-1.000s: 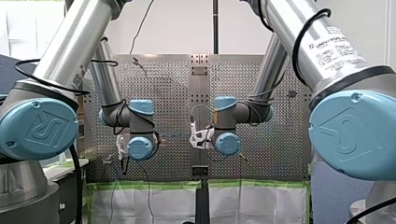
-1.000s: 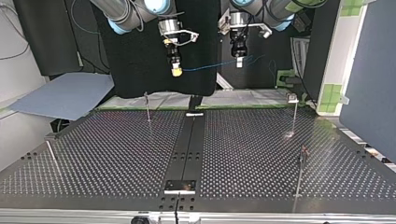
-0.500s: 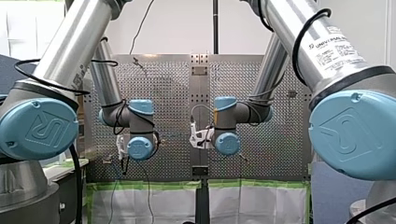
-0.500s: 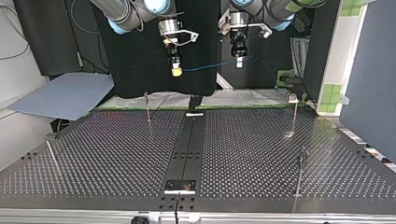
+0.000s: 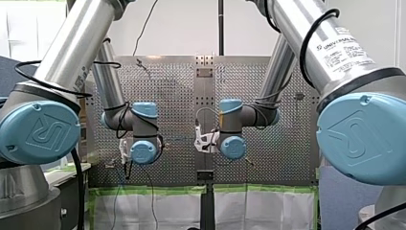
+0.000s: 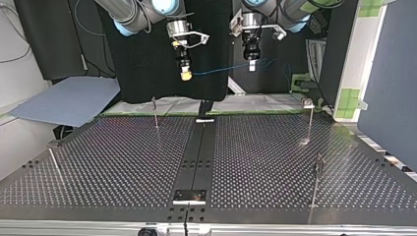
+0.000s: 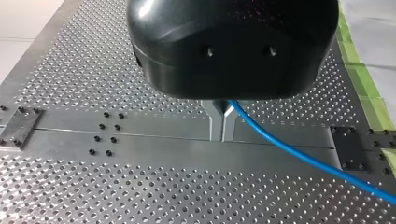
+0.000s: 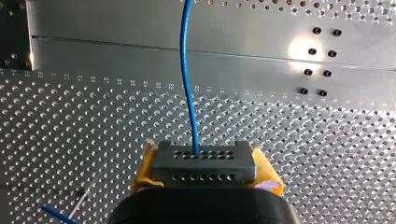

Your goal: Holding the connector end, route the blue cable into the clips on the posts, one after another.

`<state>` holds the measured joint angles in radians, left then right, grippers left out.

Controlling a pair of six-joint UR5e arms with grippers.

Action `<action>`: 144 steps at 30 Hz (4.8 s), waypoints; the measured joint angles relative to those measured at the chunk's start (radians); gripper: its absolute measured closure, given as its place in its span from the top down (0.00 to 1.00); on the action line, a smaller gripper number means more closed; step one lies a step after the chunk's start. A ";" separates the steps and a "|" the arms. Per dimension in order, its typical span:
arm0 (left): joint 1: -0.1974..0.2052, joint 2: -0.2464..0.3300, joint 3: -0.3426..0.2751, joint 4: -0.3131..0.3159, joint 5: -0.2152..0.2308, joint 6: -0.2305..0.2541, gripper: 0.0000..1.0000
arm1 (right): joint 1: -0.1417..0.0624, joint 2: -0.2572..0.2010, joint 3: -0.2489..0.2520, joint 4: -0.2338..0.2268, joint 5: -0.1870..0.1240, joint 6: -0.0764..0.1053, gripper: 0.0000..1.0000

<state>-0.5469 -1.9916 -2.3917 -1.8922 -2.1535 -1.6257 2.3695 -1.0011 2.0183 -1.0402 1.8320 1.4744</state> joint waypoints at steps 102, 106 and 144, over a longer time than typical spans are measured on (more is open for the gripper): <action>0.095 0.428 0.201 -0.502 -0.011 -0.086 0.00 | 0.011 -0.179 -0.344 0.516 -0.299 0.057 0.00; 0.109 0.465 0.219 -0.538 -0.015 -0.105 0.00 | 0.013 -0.180 -0.384 0.542 -0.300 0.064 0.00; 0.389 0.590 0.367 -0.758 0.201 -0.110 0.00 | 0.049 -0.137 -0.670 0.670 -0.303 0.133 0.00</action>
<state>-0.1578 -1.4014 -2.0244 -2.6504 -1.9521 -1.7357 2.4187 -1.1384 1.3483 -0.3707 1.5286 1.6074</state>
